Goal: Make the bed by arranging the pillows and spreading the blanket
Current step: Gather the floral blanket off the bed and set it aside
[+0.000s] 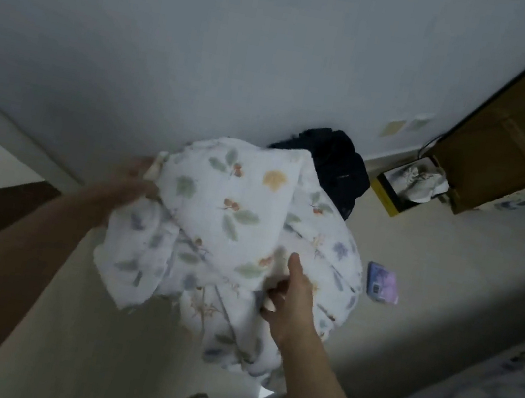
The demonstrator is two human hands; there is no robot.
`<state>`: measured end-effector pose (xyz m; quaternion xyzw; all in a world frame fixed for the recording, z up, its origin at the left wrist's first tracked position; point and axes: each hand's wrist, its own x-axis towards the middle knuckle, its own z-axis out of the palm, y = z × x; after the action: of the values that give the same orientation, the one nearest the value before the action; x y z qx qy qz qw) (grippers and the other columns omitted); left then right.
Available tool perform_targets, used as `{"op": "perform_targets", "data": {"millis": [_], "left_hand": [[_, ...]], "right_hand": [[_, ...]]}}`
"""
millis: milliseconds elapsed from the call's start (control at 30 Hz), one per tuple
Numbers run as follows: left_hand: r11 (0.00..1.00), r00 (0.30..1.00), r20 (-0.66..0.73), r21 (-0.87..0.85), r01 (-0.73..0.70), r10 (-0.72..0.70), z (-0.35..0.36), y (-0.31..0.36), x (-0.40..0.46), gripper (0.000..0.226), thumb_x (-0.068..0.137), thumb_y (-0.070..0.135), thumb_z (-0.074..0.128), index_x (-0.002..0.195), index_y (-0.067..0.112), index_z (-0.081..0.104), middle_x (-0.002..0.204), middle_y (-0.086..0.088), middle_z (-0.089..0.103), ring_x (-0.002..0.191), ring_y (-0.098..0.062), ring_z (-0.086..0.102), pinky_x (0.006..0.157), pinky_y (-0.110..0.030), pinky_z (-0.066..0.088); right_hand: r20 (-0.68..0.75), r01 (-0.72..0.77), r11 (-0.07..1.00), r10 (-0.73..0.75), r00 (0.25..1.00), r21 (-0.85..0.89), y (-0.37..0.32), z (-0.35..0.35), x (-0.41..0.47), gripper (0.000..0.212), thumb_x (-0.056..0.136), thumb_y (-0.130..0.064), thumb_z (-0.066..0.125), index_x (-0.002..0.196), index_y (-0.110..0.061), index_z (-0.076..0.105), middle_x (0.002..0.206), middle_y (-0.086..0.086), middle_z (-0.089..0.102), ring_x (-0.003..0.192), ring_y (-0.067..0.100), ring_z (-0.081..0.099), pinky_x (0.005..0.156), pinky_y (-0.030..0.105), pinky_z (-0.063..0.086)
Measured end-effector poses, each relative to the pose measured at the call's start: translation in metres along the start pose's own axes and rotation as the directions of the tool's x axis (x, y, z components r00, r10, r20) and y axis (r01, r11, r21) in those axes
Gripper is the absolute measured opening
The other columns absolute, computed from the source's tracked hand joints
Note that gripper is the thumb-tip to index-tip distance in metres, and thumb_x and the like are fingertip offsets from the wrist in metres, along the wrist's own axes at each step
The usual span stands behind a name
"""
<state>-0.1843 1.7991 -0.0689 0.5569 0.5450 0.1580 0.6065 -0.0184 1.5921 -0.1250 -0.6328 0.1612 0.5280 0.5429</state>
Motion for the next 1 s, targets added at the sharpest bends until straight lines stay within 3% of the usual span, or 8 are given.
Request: {"op": "perform_targets", "data": {"millis": [133,233,400,467,533,700,800,1000], "left_hand": [[0.965,0.942,0.271,0.220,0.142,-0.200,0.068,-0.021,-0.012,0.066,0.091,0.031,0.056,0.146,0.025,0.023,0.150,0.004,0.025,0.133,-0.018,0.031,0.100,-0.031,0.029],[0.955,0.949,0.223,0.248,0.165,-0.222,0.094,-0.037,-0.005,0.069,0.091,0.037,0.054,0.148,0.026,0.016,0.156,0.002,0.009,0.141,-0.017,0.019,0.101,-0.024,0.025],[0.971,0.993,0.026,0.211,0.111,-0.119,0.100,-0.039,-0.006,0.052,0.094,0.039,0.046,0.140,0.017,0.033,0.143,-0.001,0.033,0.131,-0.022,0.034,0.106,-0.033,0.028],[0.976,0.996,0.010,0.202,0.080,-0.084,0.098,-0.040,-0.007,0.029,0.094,0.040,0.044,0.111,0.016,0.045,0.111,0.003,0.046,0.109,-0.019,0.041,0.091,-0.031,0.032],[0.976,0.999,-0.014,0.214,0.033,-0.031,0.097,-0.043,-0.008,0.033,0.087,0.048,0.044,0.092,0.016,0.042,0.101,-0.003,0.043,0.099,-0.018,0.043,0.082,-0.030,0.031],[0.956,0.998,-0.060,0.293,0.032,-0.015,0.098,-0.043,-0.018,0.056,0.095,0.044,0.039,0.144,0.019,0.028,0.154,-0.007,0.017,0.142,-0.021,0.017,0.117,-0.040,0.015],[0.958,0.998,-0.057,0.288,0.005,0.011,0.102,-0.034,-0.027,0.055,0.096,0.043,0.038,0.145,0.021,0.027,0.156,-0.005,0.012,0.143,-0.020,0.015,0.118,-0.038,0.012],[0.960,0.994,-0.040,0.268,-0.087,0.102,0.102,-0.001,-0.054,0.051,0.096,0.040,0.039,0.142,0.018,0.035,0.151,-0.005,0.029,0.136,-0.023,0.031,0.115,-0.043,0.023]], "right_hand": [[-0.054,-0.021,0.992,0.015,0.998,-0.124,-0.006,0.008,0.015,0.048,0.080,-0.052,0.061,0.105,-0.014,0.045,0.085,0.012,0.056,0.071,0.021,0.052,0.070,0.035,0.046],[-0.054,-0.044,0.991,0.037,0.998,-0.127,-0.012,-0.001,0.018,0.039,0.086,-0.046,0.058,0.105,-0.013,0.051,0.095,0.009,0.056,0.091,0.026,0.055,0.072,0.036,0.045],[-0.281,0.083,0.979,-0.134,0.950,-0.186,-0.005,-0.024,0.022,0.027,0.087,-0.033,0.054,0.079,-0.008,0.061,0.092,0.015,0.067,0.085,0.030,0.062,0.084,0.043,0.053],[-0.388,0.113,0.967,-0.197,0.900,-0.230,-0.001,-0.029,0.019,0.027,0.089,-0.029,0.050,0.082,-0.005,0.058,0.090,0.013,0.064,0.087,0.030,0.059,0.085,0.043,0.050],[-0.456,0.150,0.959,-0.249,0.854,-0.242,0.001,-0.034,0.013,0.024,0.091,-0.025,0.048,0.088,-0.003,0.057,0.085,0.011,0.058,0.083,0.027,0.054,0.077,0.035,0.045],[-0.461,0.218,0.961,-0.272,0.845,-0.167,-0.002,-0.045,0.004,0.018,0.089,-0.018,0.049,0.072,-0.017,0.052,0.072,0.007,0.053,0.067,0.020,0.047,0.063,0.031,0.041],[-0.435,0.274,0.953,-0.301,0.848,-0.127,-0.012,-0.052,-0.007,0.021,0.090,-0.012,0.048,0.070,-0.015,0.049,0.065,0.004,0.050,0.058,0.015,0.043,0.054,0.024,0.039],[-0.364,0.352,0.936,-0.325,0.873,0.006,-0.028,-0.068,-0.037,0.008,0.093,-0.010,0.048,0.088,-0.009,0.053,0.078,0.003,0.052,0.063,0.013,0.049,0.064,0.023,0.043]]}}
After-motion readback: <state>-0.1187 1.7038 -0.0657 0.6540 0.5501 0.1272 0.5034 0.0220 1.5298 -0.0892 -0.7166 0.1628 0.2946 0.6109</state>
